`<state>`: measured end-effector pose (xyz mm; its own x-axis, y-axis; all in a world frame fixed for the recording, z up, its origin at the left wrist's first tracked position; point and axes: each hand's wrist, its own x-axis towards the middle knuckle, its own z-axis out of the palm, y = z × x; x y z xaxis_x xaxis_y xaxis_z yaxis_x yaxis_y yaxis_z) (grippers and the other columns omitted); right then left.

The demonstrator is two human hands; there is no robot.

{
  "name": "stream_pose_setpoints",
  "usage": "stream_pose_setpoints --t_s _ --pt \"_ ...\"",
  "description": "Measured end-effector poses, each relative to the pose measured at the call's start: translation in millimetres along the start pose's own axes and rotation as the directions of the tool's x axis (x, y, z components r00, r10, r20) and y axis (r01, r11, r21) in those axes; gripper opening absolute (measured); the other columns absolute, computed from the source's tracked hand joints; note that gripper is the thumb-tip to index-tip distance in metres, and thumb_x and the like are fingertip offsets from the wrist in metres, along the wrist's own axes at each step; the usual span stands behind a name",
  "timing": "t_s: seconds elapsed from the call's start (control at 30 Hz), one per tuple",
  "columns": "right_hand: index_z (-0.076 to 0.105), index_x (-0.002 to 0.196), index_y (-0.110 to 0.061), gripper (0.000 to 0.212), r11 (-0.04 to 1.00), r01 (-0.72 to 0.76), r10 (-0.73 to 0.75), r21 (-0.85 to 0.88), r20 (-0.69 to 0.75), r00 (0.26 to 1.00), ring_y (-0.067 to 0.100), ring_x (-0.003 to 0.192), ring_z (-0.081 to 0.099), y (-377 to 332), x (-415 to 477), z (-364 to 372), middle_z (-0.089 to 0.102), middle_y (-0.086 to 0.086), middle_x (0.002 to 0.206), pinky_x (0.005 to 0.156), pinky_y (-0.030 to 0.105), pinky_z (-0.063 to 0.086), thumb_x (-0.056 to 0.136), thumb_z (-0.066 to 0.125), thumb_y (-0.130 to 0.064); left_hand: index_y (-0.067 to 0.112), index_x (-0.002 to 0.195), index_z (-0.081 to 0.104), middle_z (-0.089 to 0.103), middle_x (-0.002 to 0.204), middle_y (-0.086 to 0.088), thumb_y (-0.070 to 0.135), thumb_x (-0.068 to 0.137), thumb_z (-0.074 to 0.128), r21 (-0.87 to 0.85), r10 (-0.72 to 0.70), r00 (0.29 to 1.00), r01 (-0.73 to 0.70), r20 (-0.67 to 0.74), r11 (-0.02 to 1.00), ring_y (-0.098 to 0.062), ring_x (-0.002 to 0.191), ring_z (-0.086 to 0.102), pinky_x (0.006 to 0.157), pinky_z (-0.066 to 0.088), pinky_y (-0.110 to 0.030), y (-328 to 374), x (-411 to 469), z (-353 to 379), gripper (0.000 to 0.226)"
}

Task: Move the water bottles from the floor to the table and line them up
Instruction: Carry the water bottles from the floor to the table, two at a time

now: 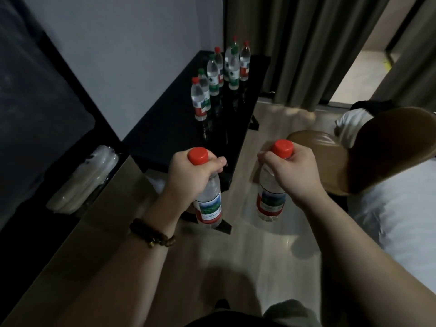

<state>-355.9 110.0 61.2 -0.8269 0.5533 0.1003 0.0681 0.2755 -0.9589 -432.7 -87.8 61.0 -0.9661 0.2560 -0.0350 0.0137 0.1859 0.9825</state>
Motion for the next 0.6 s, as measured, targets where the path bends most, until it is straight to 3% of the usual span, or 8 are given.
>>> stream_pose_setpoints --t_s 0.13,0.23,0.3,0.43,0.6 --pt "0.071 0.079 0.001 0.023 1.000 -0.004 0.003 0.013 0.031 1.000 0.029 0.073 0.070 16.9 78.6 -4.4 0.073 0.015 0.074 0.070 0.040 0.057 0.083 0.077 -0.021 0.005 0.070 0.073 0.071 0.071 -0.020 0.016 0.083 0.080 0.029 -0.020 1.000 0.020 -0.007 0.999 -0.027 0.070 0.072 0.070 0.059 -0.032 5.3 64.2 34.1 0.018" --pt "0.072 0.075 -0.004 0.017 0.999 0.004 -0.006 0.032 0.055 0.998 0.012 0.061 0.066 31.2 138.4 -7.5 0.072 0.011 0.071 0.061 0.026 0.053 0.081 0.078 -0.019 0.012 0.068 0.073 0.073 0.073 -0.015 0.024 0.079 0.081 0.057 -0.039 0.998 0.042 -0.054 0.997 -0.025 0.070 0.071 0.073 0.059 -0.038 4.4 109.6 60.1 0.018" --pt "0.071 0.073 -0.008 0.015 0.999 0.013 -0.018 0.049 0.095 0.995 0.006 0.060 0.063 38.2 177.5 -9.4 0.072 0.007 0.069 0.061 0.024 0.051 0.080 0.079 -0.018 0.014 0.070 0.073 0.074 0.075 -0.012 0.026 0.079 0.082 0.033 -0.051 0.993 0.055 -0.109 0.998 -0.027 0.075 0.073 0.076 0.060 -0.038 4.7 137.2 76.2 0.018" --pt "0.070 0.073 -0.011 0.017 0.996 0.072 -0.080 0.044 0.194 0.978 0.017 0.068 0.068 45.3 252.2 -15.8 0.071 0.005 0.070 0.065 0.028 0.051 0.081 0.080 -0.022 0.018 0.068 0.074 0.075 0.075 -0.006 0.029 0.082 0.082 0.038 -0.074 0.971 0.085 -0.227 0.996 -0.024 0.078 0.074 0.075 0.059 -0.034 12.8 184.5 105.2 0.019" --pt "0.069 0.075 -0.009 0.020 0.994 0.102 -0.112 0.047 0.341 0.934 0.018 0.065 0.066 51.9 335.7 -12.1 0.068 0.007 0.068 0.056 0.020 0.048 0.083 0.079 -0.024 0.019 0.068 0.074 0.075 0.077 -0.008 0.036 0.083 0.081 0.017 -0.094 0.942 0.105 -0.323 0.994 -0.023 0.080 0.074 0.077 0.061 -0.035 20.4 235.1 129.4 0.023"
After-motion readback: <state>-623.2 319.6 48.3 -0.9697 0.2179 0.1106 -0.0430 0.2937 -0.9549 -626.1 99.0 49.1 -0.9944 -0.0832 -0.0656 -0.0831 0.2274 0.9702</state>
